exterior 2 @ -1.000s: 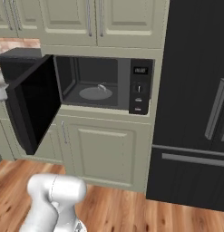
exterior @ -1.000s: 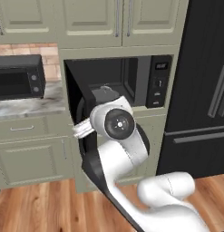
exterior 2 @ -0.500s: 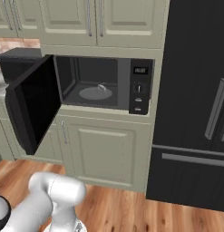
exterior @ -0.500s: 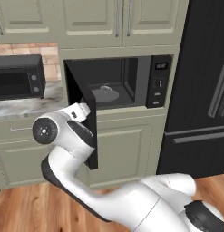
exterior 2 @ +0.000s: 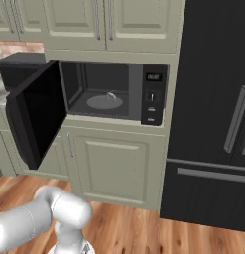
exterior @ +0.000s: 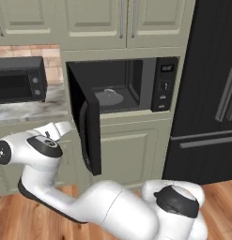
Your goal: Close the microwave door.
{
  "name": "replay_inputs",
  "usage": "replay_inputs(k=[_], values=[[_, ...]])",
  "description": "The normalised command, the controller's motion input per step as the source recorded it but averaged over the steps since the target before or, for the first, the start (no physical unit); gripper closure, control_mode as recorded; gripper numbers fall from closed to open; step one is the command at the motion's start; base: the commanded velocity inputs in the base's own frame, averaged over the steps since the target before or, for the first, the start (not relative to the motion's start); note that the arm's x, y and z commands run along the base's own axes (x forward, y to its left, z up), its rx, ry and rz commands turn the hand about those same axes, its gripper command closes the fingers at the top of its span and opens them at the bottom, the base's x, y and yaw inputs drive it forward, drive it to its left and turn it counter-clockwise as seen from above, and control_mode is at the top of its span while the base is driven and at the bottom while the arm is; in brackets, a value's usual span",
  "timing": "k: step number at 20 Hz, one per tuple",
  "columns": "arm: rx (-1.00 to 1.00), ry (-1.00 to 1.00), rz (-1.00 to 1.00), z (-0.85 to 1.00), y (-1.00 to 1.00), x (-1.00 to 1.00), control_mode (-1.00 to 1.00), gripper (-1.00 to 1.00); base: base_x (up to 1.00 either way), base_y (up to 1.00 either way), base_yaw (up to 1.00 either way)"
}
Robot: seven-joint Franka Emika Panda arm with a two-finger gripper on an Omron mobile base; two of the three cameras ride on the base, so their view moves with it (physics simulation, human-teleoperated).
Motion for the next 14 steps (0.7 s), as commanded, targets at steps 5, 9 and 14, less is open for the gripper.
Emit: replay_inputs(k=[5,9,14], values=[[-0.07,-0.08,-0.25,-0.24,0.27,0.68,-1.00,-1.00,0.00,0.00,0.00],[0.00,-0.24,-0.11,-0.30,-0.26,0.53,-1.00,-1.00,0.00,0.00,0.00],[0.00,-0.21,-0.02,-0.01,-0.71,0.27,-1.00,-1.00,0.00,0.00,0.00]])
